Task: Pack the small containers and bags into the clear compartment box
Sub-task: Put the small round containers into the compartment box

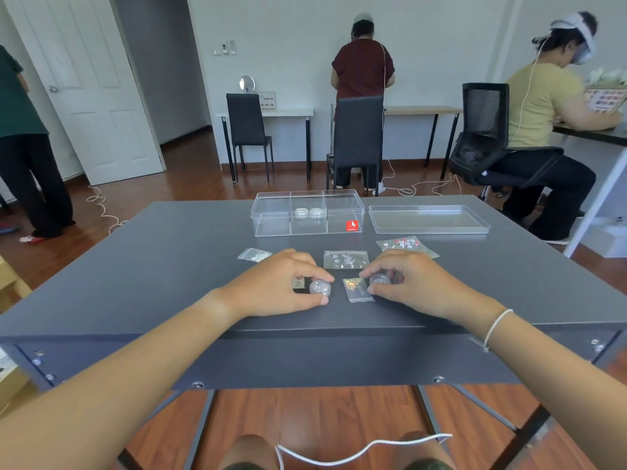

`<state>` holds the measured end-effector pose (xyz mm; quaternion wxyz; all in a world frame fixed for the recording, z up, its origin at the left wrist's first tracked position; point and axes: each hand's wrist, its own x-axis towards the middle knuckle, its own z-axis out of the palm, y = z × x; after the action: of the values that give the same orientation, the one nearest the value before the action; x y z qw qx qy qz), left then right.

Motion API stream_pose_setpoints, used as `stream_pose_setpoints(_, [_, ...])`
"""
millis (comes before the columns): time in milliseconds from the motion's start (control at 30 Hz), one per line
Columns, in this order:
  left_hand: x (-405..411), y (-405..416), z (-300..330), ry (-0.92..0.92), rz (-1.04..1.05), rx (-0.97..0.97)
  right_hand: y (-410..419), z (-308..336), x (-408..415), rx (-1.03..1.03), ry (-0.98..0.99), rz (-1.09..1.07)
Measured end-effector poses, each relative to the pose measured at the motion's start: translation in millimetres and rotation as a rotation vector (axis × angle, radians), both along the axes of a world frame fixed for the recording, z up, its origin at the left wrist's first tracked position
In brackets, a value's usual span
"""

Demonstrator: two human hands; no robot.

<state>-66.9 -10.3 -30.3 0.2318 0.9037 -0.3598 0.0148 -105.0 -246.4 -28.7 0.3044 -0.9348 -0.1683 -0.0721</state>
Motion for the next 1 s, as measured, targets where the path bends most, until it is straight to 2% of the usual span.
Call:
stream_pose_setpoints(200, [1.6,0.0,1.7,-0.008,-0.008,-0.029,7.4,0.8,4.0,0.028,-0.009,-0.009])
stream_pose_setpoints(467, [13.5,3.3,19.3,0.052,0.017,-0.189,17.0,10.3,15.4,0.088,-0.063,0.0])
stream_pose_setpoints(667, [46.0,4.0,52.7,-0.063,0.085,-0.23,27.7,32.6,38.2,0.16,-0.125,0.004])
stream_pose_setpoints(767, [70.5,3.3,68.5,-0.113,0.144,-0.216,32.1,44.2,51.8,0.198,-0.141,0.017])
stream_pose_setpoints(867, [97.0,0.1,82.3,-0.08,0.216,-0.204,32.8,52.5,66.5,0.227,-0.143,0.021])
stream_pose_setpoints(1000, [129.0,-8.3,92.5,-0.04,0.244,-0.033,29.4,59.2,84.7,0.193,-0.153,-0.01])
